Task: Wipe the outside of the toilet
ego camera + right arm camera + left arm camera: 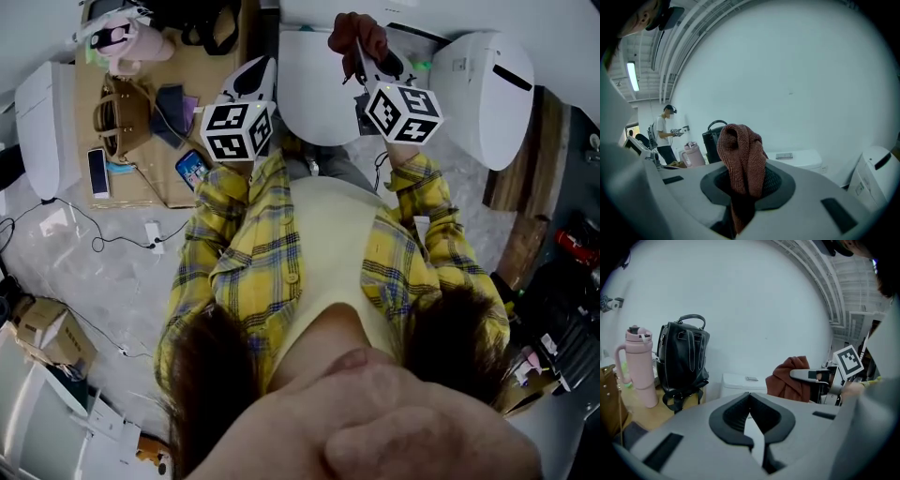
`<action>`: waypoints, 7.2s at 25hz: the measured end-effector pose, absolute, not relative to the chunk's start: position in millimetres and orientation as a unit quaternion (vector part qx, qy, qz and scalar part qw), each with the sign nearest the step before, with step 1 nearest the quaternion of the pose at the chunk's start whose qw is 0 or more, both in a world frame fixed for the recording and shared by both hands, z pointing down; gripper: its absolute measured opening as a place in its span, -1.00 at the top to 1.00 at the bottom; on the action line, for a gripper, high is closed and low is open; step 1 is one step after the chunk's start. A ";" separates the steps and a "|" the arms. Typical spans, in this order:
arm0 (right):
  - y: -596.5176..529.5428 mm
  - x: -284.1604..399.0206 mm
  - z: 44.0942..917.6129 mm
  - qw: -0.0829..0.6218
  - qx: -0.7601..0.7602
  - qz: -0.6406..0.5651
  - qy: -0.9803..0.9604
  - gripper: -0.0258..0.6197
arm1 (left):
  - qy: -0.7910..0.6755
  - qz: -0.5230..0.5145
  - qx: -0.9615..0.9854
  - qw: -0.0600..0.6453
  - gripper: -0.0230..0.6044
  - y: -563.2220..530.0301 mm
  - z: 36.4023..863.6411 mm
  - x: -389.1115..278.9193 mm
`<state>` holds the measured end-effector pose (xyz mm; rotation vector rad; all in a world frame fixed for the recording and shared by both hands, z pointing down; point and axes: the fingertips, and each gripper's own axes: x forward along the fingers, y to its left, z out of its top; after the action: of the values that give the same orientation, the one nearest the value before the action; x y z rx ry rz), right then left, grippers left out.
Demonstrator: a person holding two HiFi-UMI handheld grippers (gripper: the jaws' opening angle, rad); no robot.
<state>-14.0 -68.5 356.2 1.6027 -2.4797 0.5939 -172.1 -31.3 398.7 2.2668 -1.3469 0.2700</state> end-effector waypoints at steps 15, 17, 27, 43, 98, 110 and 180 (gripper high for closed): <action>-167.7 -32.1 365.8 0.045 0.456 0.200 -0.866 0.66 | -0.556 0.105 0.790 0.237 0.90 -77.5 405.7 -158.5; -181.8 -35.6 368.5 0.044 0.449 0.200 -0.869 0.66 | -0.561 0.106 0.787 0.235 0.90 -84.5 407.0 -155.7; -231.0 -54.9 395.0 0.042 0.429 0.219 -0.875 0.67 | -0.573 0.111 0.779 0.227 0.90 -118.9 411.7 -141.1; -288.5 -63.6 455.6 0.070 0.454 0.254 -0.851 0.66 | -0.582 0.106 0.771 0.235 0.90 -143.3 435.0 -136.3; -193.7 113.6 443.3 0.060 0.569 0.231 -0.787 0.66 | -0.494 0.132 0.823 0.247 0.90 -156.1 453.8 -66.8; -193.5 -26.5 464.1 0.079 0.443 0.251 -0.857 0.66 | -0.537 0.132 0.790 0.264 0.90 -138.7 468.7 -110.3; -179.3 90.6 540.6 0.159 0.504 0.288 -0.799 0.66 | -0.504 0.160 0.801 0.279 0.90 -138.1 492.8 -76.4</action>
<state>90.6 -179.3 540.6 1.4397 -2.2840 0.8239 -76.4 -138.1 492.8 2.1489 -1.3525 0.4296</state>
